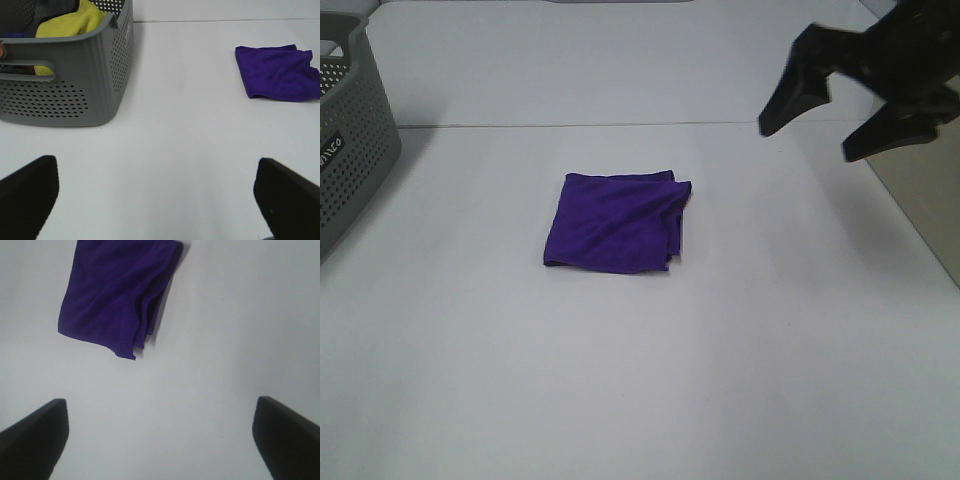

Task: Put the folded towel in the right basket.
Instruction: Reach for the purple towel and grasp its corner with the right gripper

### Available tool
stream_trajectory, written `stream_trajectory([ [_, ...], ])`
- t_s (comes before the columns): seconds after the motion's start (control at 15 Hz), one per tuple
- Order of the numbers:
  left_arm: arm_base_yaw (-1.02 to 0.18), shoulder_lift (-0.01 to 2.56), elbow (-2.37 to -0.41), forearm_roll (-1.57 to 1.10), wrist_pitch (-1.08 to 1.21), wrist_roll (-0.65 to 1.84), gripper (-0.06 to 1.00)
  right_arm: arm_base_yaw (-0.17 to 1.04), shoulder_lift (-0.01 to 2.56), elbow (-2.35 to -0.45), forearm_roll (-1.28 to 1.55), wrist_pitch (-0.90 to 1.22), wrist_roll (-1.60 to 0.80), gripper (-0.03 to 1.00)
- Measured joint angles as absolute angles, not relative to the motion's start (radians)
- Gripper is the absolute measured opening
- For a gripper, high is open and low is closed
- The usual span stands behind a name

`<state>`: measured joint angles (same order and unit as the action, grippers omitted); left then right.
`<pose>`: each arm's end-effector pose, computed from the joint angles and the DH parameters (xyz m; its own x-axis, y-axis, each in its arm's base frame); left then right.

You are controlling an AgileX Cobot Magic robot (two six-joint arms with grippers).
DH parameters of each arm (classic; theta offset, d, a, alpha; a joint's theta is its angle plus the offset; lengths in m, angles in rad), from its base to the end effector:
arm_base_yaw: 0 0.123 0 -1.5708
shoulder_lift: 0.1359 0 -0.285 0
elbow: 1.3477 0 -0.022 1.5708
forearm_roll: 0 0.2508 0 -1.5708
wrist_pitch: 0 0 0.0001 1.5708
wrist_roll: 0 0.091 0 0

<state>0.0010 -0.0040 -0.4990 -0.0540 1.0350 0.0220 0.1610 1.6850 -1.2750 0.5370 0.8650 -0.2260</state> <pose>-0.0044 -0.0042 0.2792 -0.4299 -0.0060 -0.9028 0.0385 0.9989 -0.0250 0.3421 0.0915 0.2652 -0.9213 -0.0171 -0.3885 -0.1888 0.8930 0.4085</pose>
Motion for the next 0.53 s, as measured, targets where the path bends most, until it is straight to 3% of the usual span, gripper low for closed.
stream_trajectory([
  [0.13,0.001,-0.004,-0.499,-0.054,1.035,0.022,0.99,0.227,1.893,-1.387,0.550,0.880,-0.232,0.96],
  [0.53,0.001,-0.004,-0.499,-0.054,1.035,0.022,0.99,0.238,2.195,-1.624,0.626,0.836,-0.279,0.96],
])
